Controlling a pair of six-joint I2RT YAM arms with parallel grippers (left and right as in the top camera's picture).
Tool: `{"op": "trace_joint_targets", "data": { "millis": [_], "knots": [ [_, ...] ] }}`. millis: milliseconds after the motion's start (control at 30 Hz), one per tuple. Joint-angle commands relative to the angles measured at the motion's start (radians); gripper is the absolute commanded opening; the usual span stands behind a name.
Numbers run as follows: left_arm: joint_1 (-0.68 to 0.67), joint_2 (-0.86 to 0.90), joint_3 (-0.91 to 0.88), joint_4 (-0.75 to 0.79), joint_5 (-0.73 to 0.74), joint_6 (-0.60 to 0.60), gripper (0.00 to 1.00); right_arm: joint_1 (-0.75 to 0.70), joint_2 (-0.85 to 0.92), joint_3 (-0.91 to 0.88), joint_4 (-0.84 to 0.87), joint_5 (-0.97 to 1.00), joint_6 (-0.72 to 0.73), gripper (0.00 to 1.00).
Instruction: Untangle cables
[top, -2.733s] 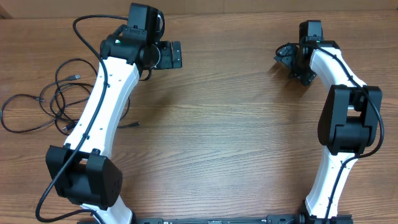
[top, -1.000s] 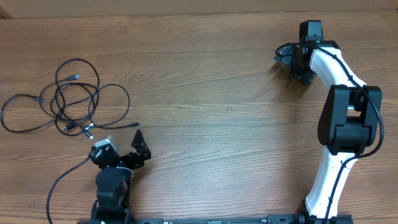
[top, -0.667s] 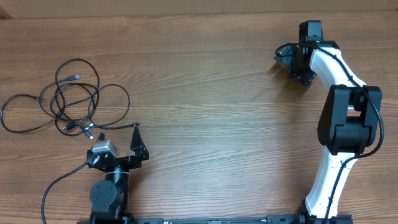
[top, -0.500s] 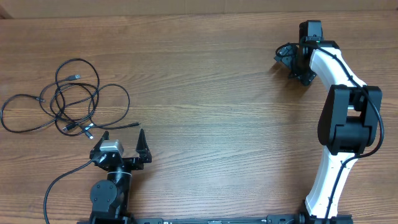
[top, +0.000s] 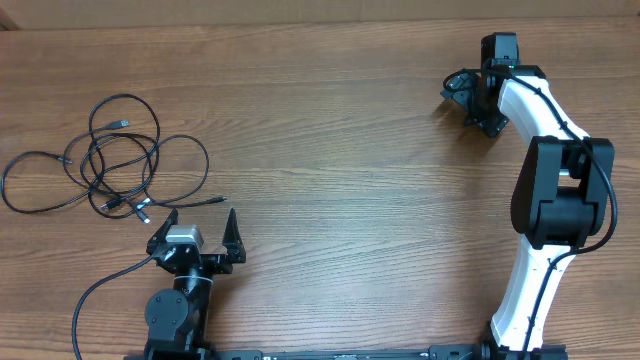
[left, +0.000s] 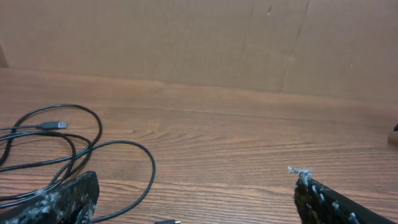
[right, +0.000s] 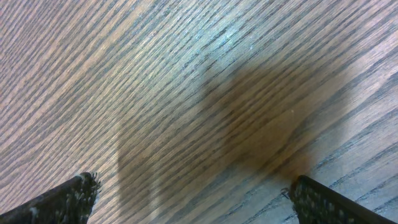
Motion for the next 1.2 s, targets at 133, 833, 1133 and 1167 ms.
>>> {"op": "trace_joint_targets", "data": {
  "millis": [133, 833, 1133, 1167],
  "knots": [
    [-0.007, -0.011, -0.002, -0.002, 0.016, 0.019, 1.00, -0.004, 0.029, -0.016, -0.001, -0.005, 0.003, 1.00],
    [-0.007, -0.011, -0.002, -0.002, 0.016, 0.019, 1.00, 0.038, -0.081, -0.016, 0.002, -0.005, 0.003, 1.00],
    [-0.007, -0.011, -0.002, -0.001, 0.016, 0.019, 1.00, 0.038, -0.441, -0.016, 0.002, -0.005, 0.003, 1.00],
    [-0.007, -0.011, -0.002, -0.002, 0.016, 0.019, 1.00, 0.037, -0.477, -0.016, 0.002, -0.005, 0.003, 1.00]
  ]
}}
